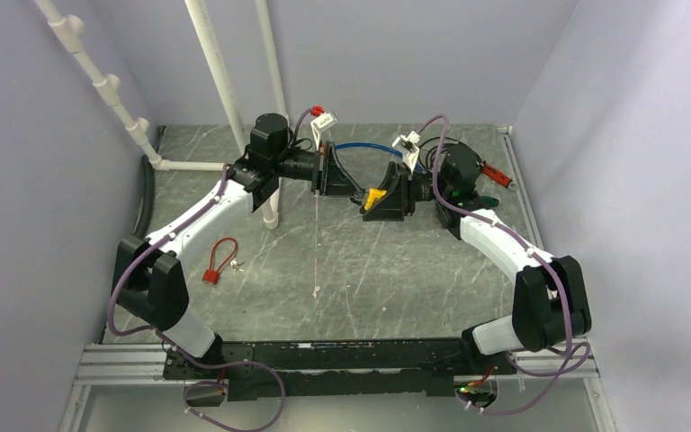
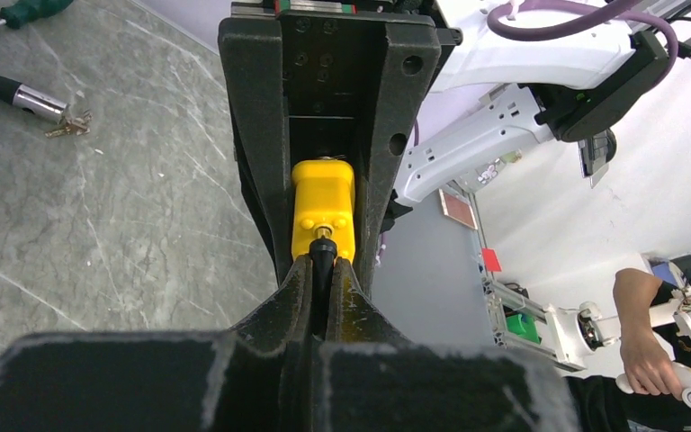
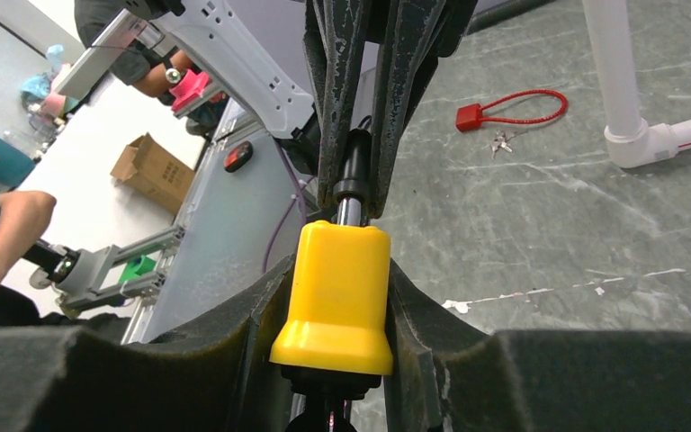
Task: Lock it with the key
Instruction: Lock the lock.
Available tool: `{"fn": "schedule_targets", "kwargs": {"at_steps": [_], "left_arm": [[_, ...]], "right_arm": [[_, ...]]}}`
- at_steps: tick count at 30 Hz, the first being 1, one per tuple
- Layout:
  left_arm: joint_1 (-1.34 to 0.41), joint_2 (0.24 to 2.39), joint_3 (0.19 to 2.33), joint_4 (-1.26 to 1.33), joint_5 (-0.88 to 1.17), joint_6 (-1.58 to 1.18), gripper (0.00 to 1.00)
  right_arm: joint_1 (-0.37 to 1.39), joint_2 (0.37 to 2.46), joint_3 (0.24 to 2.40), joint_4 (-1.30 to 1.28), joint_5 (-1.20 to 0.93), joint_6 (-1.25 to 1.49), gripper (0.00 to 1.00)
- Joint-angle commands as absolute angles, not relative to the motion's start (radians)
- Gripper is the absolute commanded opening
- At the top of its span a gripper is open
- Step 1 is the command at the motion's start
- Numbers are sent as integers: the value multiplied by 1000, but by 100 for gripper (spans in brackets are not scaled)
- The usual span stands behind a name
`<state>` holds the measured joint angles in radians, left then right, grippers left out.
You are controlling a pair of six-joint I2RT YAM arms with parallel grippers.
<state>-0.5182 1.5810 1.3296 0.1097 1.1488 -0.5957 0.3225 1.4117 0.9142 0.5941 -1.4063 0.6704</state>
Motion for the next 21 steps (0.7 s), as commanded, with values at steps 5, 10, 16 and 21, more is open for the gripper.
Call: {"fn": "schedule_targets", "kwargs": {"at_steps": [5, 10, 16, 21], "left_arm": [[-517, 1534, 1333, 183, 1086, -619, 0], [-505, 1525, 1335, 169, 1079, -605, 0], [-470, 1517, 1355, 169, 1074, -607, 0], [-440, 1513, 1367, 155, 1075, -609, 0]], "right_arm": [[279, 1334, 923, 706, -1331, 644, 0], [274, 1321, 906, 675, -1346, 630, 0], [267, 1309, 873, 662, -1354, 617, 0], [238, 1302, 868, 654, -1363, 610, 0]]}}
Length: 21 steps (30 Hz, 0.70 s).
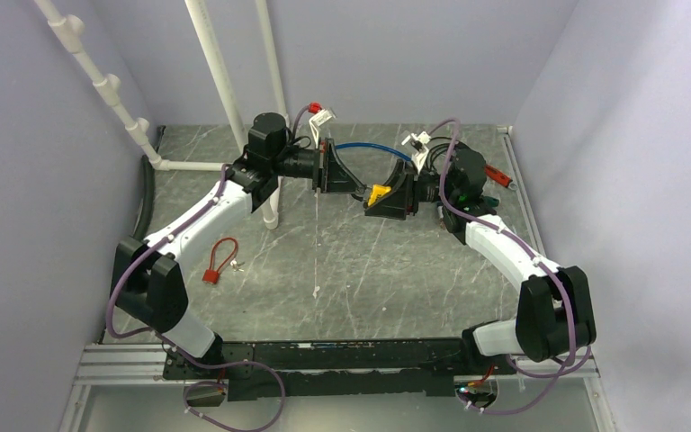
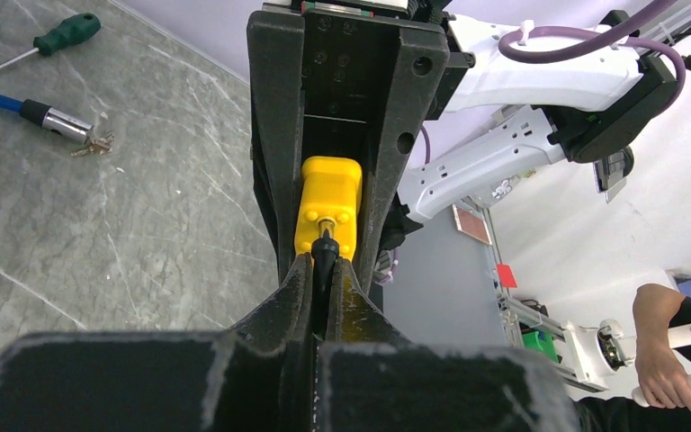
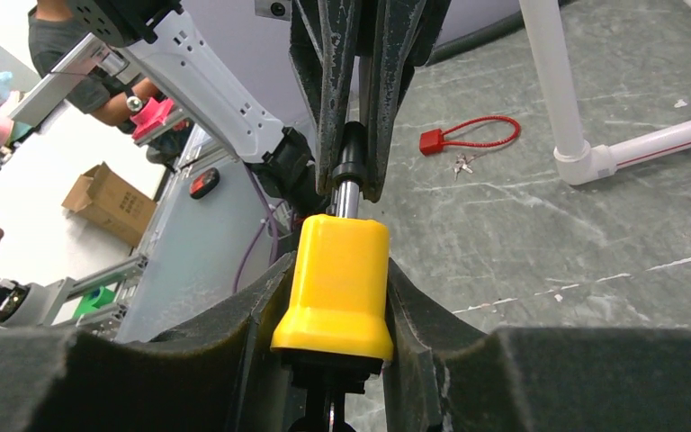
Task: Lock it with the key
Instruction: Lock the lock.
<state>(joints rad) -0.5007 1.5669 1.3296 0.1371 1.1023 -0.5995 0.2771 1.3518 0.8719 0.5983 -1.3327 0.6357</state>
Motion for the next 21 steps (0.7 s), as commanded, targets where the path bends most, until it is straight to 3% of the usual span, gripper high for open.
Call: {"fn": "schedule_targets", "kwargs": {"at_steps": [1, 9, 21], "left_arm": [[-437, 1512, 1366, 150, 1071, -608, 0], [-434, 1512, 1300, 343, 1125, -702, 0], [-483, 1537, 1332, 257, 1107, -579, 0]], "right_arm": [[231, 1300, 869, 646, -1366, 604, 0], [225, 1313, 848, 689, -1369, 640, 0], [279, 1347, 835, 857, -1352, 827, 0]]}}
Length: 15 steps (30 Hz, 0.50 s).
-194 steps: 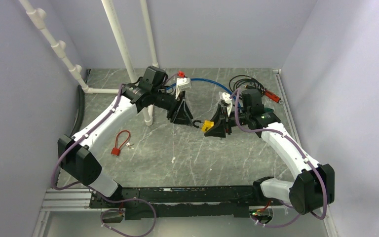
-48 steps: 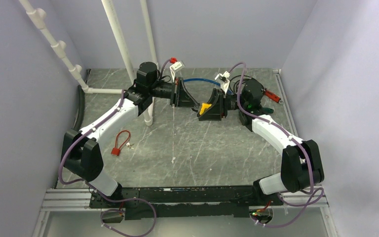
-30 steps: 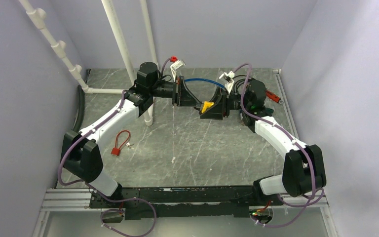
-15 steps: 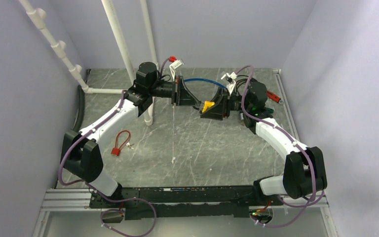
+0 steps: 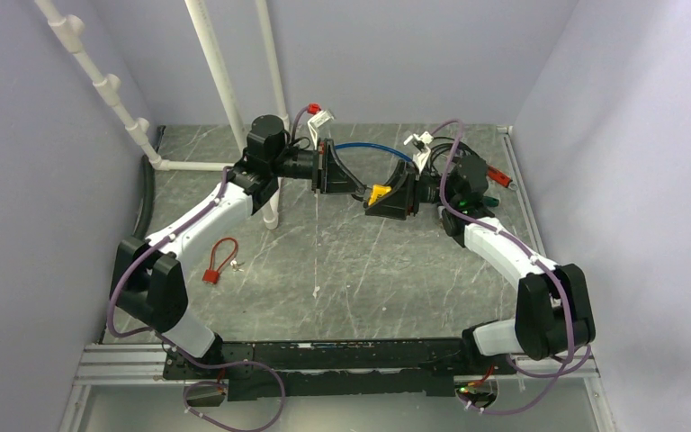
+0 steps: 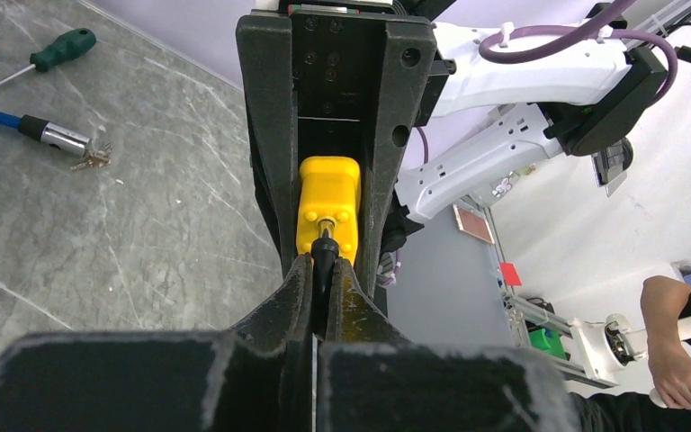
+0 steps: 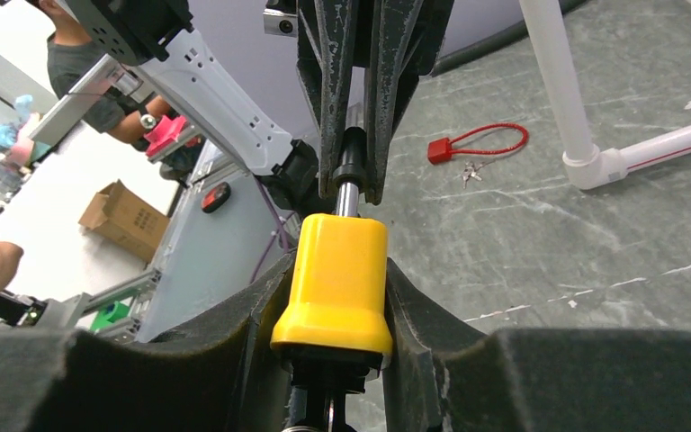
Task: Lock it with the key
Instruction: Lock the lock.
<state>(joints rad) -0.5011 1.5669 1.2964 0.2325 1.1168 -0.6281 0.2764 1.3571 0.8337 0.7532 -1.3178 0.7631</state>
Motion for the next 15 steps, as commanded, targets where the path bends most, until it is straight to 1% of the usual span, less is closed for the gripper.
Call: {"fn": "schedule_targets", "kwargs": {"at_steps": [1, 4, 11, 15], "left_arm": [[-486, 1537, 1329, 262, 1107, -585, 0], [-495, 1537, 1323, 275, 1106, -604, 0], [-546, 1552, 1311, 306, 1093, -654, 0], [-567, 1561, 1294, 297, 1081, -650, 0]], "right_arm": [[280, 1343, 844, 815, -1350, 794, 0], [293, 1340, 871, 700, -1346, 711, 0], [325, 1372, 914, 706, -1327, 713, 0], [350, 1380, 978, 582, -1316, 607, 0]]}}
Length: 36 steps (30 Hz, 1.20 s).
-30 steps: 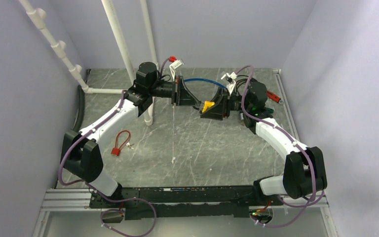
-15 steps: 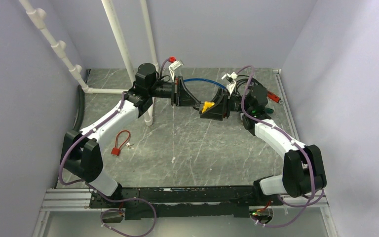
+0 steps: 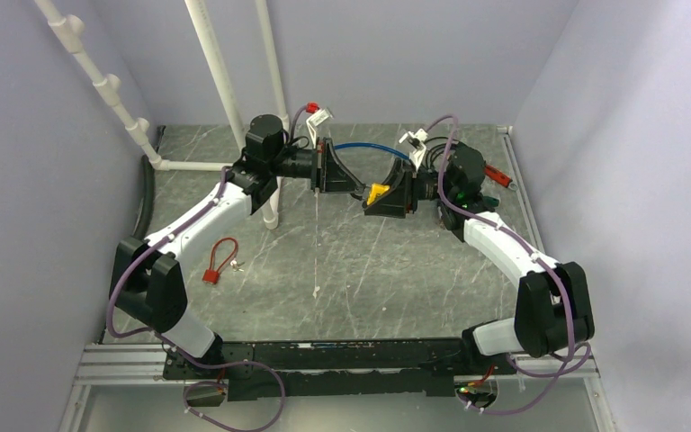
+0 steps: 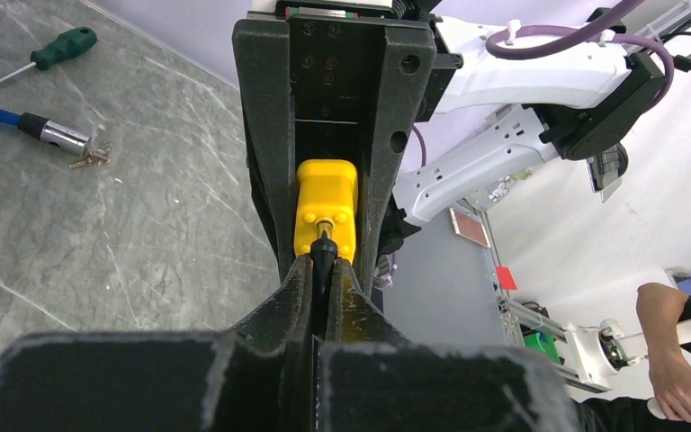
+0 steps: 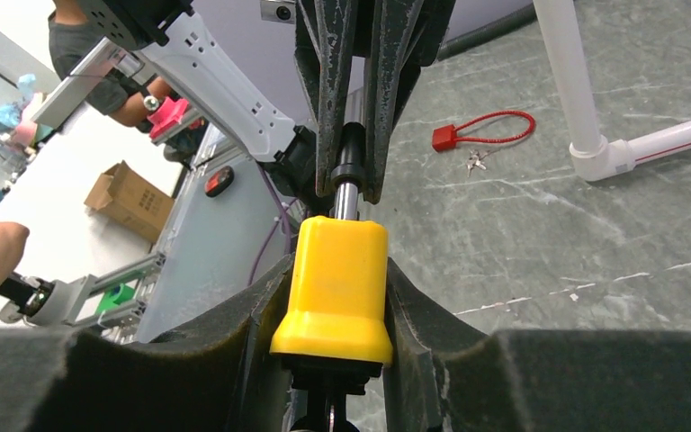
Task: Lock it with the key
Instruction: Lock the lock.
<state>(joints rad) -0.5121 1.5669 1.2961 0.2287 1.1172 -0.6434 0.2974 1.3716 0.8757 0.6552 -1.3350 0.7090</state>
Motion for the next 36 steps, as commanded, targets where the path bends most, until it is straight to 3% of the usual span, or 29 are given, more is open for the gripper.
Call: {"fn": "schedule_targets", "kwargs": {"at_steps": [1, 24, 30, 36], "left_arm": [[-573, 1564, 1289, 285, 1078, -639, 0], [-693, 1591, 1247, 159, 1093, -543, 0], [-673, 1548, 1322, -100, 1087, -349, 0], [-664, 1526, 1423, -393, 1067, -85, 3]], "right_arm": [[357, 1384, 998, 553, -1314, 584, 0], [432, 1429, 1272, -90, -1260, 60, 0], [386, 1399, 1259, -165, -1277, -16, 0], [348, 1368, 1258, -387, -1266, -272, 0]]}}
